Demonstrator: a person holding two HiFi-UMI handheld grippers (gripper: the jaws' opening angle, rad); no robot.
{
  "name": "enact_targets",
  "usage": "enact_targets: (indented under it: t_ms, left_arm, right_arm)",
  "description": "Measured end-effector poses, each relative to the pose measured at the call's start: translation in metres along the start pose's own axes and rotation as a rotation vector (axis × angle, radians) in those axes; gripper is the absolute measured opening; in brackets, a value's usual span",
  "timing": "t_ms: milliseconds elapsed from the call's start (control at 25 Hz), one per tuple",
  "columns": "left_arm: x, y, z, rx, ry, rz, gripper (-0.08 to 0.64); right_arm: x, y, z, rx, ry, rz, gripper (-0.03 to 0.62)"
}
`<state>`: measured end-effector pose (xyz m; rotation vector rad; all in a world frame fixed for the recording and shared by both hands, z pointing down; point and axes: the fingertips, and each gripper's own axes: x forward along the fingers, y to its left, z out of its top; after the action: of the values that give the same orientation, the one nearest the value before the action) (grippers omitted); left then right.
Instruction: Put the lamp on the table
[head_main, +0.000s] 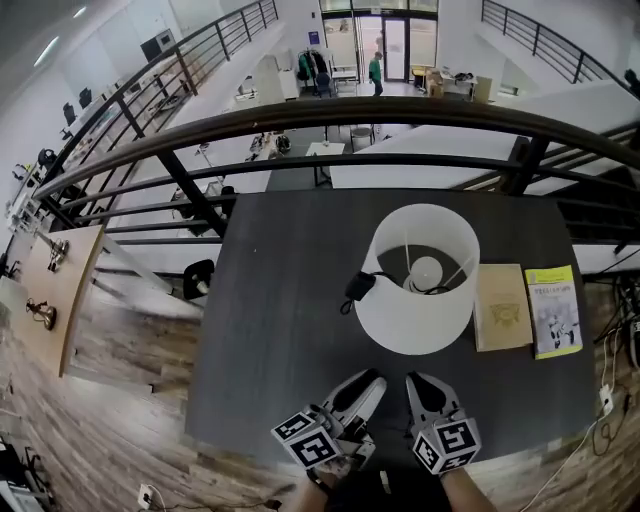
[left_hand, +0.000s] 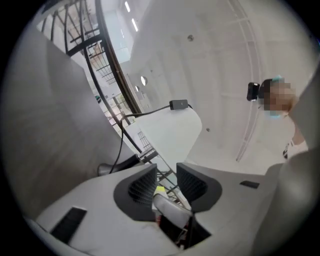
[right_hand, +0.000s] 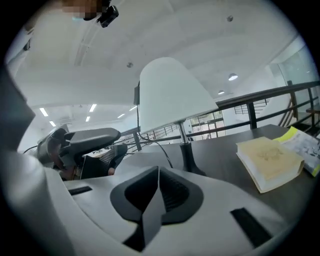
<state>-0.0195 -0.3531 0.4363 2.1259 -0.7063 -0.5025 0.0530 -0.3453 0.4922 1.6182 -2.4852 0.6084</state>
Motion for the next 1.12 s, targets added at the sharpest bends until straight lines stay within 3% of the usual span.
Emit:
enact_targets:
  t_ms: [200, 520, 600, 800, 1120]
  left_arm:
    - [-0.01, -0.012, 0.019, 0.204, 0.004, 0.2, 0.005]
    - [0.001, -0.026, 0.015, 0.679, 0.147, 0.457, 0.006]
    - [0.004, -0.029, 0.013, 0.714, 0.155, 0.472, 0.006]
    - [0.007, -0.03, 0.011, 0.677, 0.139, 0.484, 0.006]
    - [0.011, -0.027, 0.017, 0.691, 0.12, 0.499, 0.005]
  right_arm:
    - [-0.017, 0.012, 0.031, 0.006, -0.036, 0.003, 0.008]
    - [-0.031, 0.012, 0.063, 0.002, -0.083, -0.017, 0.008]
    - [-0.033, 0.012, 0.066, -0.001, -0.087, -0.021, 0.008]
    - [-0.037, 0.01, 0.074, 0.007, -0.106, -0.021, 0.008]
    - [-0.034, 0.003, 0.078, -0.004, -0.119, -0.04, 0.008]
